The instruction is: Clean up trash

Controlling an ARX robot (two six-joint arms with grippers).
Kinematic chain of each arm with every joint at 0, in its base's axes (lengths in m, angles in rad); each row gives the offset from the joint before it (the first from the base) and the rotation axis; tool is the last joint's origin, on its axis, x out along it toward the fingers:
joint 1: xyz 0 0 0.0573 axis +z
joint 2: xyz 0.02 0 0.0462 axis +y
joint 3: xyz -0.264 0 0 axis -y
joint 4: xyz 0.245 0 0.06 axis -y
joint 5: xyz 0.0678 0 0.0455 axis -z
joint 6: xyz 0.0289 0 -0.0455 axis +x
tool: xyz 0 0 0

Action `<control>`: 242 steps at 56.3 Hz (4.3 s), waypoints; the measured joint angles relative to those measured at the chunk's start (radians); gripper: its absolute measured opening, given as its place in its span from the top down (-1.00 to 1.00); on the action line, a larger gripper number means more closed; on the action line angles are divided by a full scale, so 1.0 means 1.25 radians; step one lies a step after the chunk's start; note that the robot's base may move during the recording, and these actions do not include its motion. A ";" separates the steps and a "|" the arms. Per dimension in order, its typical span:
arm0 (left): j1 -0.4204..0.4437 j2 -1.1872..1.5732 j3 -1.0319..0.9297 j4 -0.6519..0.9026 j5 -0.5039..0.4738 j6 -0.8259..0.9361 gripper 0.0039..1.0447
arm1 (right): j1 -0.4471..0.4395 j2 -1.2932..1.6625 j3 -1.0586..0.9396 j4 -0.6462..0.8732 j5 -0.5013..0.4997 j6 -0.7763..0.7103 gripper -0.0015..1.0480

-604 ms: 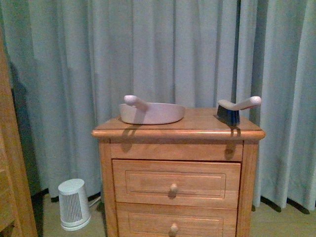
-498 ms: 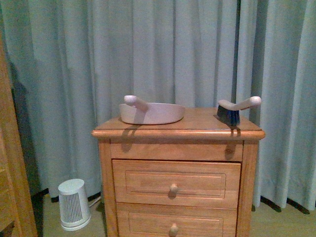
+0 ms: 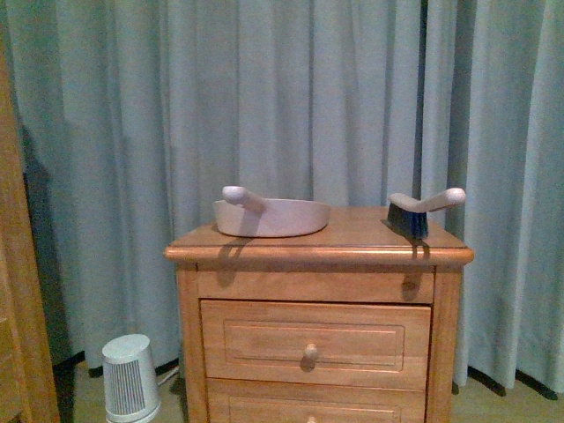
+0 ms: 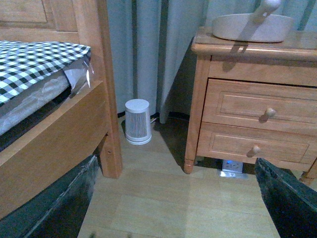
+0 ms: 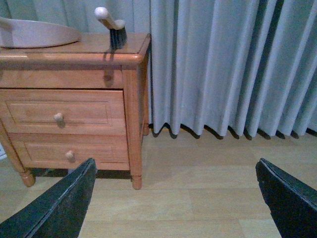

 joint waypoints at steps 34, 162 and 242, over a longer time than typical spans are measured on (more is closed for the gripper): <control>0.000 0.000 0.000 0.000 0.000 0.000 -0.86 | 0.000 0.000 0.000 0.000 0.000 0.000 -0.86; -0.262 1.007 0.818 -0.132 -0.074 0.140 -0.86 | 0.000 0.000 0.000 0.000 0.000 0.000 -0.86; -0.349 1.628 1.149 -0.181 -0.189 0.045 -0.86 | 0.000 0.000 0.000 0.000 0.000 0.000 -0.86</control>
